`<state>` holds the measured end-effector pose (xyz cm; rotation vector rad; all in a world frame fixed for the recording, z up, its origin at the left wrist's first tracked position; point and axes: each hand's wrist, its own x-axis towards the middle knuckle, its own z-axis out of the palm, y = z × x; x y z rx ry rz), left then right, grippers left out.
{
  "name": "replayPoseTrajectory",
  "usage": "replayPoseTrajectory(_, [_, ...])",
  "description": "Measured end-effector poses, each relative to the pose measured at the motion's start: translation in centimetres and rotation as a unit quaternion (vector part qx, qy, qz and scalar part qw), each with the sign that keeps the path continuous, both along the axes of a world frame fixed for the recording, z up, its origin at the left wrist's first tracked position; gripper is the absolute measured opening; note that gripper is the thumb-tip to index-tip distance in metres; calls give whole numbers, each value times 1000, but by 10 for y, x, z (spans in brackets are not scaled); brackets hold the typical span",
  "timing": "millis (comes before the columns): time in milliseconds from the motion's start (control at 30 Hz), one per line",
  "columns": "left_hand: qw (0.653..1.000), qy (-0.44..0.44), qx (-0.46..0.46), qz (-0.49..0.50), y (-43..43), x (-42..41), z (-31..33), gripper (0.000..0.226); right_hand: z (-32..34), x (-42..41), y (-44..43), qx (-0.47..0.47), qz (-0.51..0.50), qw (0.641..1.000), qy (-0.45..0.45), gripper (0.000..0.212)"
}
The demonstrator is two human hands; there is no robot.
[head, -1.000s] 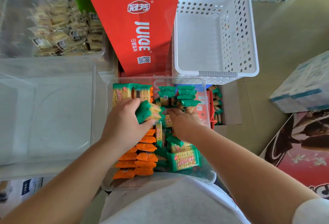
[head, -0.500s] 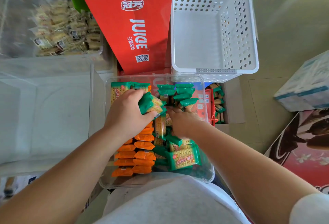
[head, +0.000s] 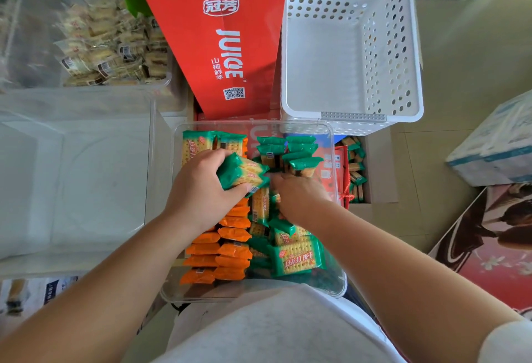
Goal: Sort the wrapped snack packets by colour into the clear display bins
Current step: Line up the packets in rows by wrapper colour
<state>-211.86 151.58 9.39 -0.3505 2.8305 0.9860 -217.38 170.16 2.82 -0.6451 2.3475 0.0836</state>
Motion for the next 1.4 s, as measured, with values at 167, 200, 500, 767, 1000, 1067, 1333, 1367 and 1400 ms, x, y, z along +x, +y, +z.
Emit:
replayPoseTrajectory(167, [1000,-6,-10,-18,4,-8,-2,59,15,-2,3,17,119,992,36,70])
replayPoseTrajectory(200, [1000,-7,-13,-28,6,-11,-2,58,18,-2,4,18,135,990,36,70])
replayPoseTrajectory(500, [980,-58,-93,-169,33,-52,-18,48,34,-8,22,-25,168,974,149,18])
replayPoseTrajectory(767, [979,-65,-79,-176,52,-72,-30,52,53,-19,38,1,98,966,241,17])
replayPoseTrajectory(1000, [977,-76,-72,-187,62,-63,-49,60,49,-20,38,19,54,971,234,21])
replayPoseTrajectory(1067, [983,-70,-44,-162,63,-60,-53,56,47,-19,35,9,42,971,236,19])
replayPoseTrajectory(1333, [971,-97,-2,-217,55,-47,-60,57,36,-8,47,-19,22,975,221,22])
replayPoseTrajectory(1367, [972,-87,-16,-218,55,-46,-60,55,36,-6,48,-31,25,974,221,22])
replayPoseTrajectory(1400, [975,-66,-32,-210,56,-45,-59,52,36,-3,49,-54,23,972,229,22])
